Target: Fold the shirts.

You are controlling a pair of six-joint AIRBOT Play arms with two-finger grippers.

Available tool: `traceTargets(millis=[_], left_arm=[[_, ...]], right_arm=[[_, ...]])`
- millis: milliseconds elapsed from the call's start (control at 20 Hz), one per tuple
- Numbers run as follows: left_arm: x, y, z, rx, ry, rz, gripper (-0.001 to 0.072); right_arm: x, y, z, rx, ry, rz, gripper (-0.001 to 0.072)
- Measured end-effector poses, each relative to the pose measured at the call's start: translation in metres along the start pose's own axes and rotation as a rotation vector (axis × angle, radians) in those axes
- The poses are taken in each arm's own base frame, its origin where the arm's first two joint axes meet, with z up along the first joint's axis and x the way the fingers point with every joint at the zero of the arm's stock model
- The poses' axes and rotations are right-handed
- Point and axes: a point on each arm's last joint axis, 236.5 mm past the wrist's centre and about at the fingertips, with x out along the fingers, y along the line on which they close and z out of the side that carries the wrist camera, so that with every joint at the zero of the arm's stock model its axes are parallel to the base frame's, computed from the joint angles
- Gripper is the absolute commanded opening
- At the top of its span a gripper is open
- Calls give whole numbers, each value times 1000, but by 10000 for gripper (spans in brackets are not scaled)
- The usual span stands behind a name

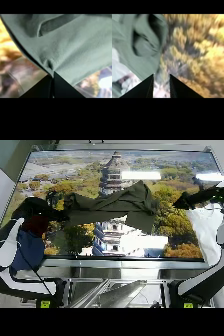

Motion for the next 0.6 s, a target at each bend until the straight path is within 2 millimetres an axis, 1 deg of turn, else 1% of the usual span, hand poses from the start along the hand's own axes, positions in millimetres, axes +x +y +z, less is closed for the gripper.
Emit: traceTargets(millis=[50,100,200,250,350,600], left_arm=[[-3,7,1,-1,-9,6,20],[-4,11,2,-3,-13,8,20],[-6,16,2,2,-16,9,20],[-7,18,1,6,-16,9,20],[-7,18,1,15,-15,9,20],[-6,14,-1,37,-6,6,20]], right_arm=[[14,-1,-7,2,23,3,345],[27,-2,-12,-1,43,0,384],[49,1,-18,-12,66,-2,381],[60,3,-20,-20,79,-5,354],[79,10,-24,-35,107,-11,353],[114,37,-40,-86,185,4,344]])
